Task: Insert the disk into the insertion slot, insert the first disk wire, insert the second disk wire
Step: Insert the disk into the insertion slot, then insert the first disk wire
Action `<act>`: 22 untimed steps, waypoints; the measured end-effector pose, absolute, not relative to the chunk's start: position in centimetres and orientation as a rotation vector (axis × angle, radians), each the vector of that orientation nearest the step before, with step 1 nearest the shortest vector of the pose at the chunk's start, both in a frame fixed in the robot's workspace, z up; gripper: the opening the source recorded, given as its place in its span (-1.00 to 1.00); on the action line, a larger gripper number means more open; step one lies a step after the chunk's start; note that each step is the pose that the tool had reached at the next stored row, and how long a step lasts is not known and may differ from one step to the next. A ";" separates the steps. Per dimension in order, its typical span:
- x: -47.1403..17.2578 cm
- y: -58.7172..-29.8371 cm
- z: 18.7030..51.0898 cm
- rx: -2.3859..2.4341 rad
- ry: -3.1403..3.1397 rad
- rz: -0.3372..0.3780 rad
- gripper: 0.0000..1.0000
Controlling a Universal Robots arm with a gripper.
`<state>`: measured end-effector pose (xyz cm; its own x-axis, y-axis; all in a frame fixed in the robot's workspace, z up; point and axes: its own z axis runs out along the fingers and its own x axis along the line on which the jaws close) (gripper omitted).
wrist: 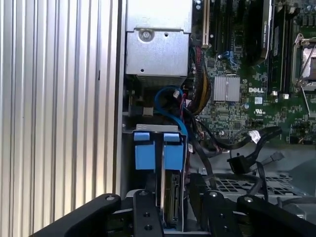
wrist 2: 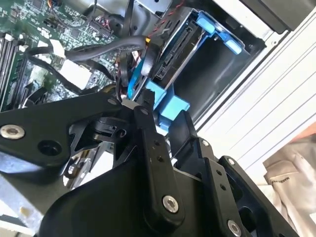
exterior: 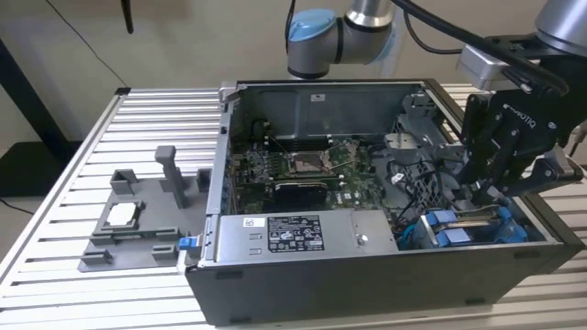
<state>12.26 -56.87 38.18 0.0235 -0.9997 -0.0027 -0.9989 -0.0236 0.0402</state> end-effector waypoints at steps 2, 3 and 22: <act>12.3 -56.7 38.4 2.233 -2.176 -0.041 -0.19; 12.3 -56.6 38.4 2.237 -2.177 -0.036 -0.19; 12.3 -55.9 39.5 2.336 -2.174 0.044 -0.19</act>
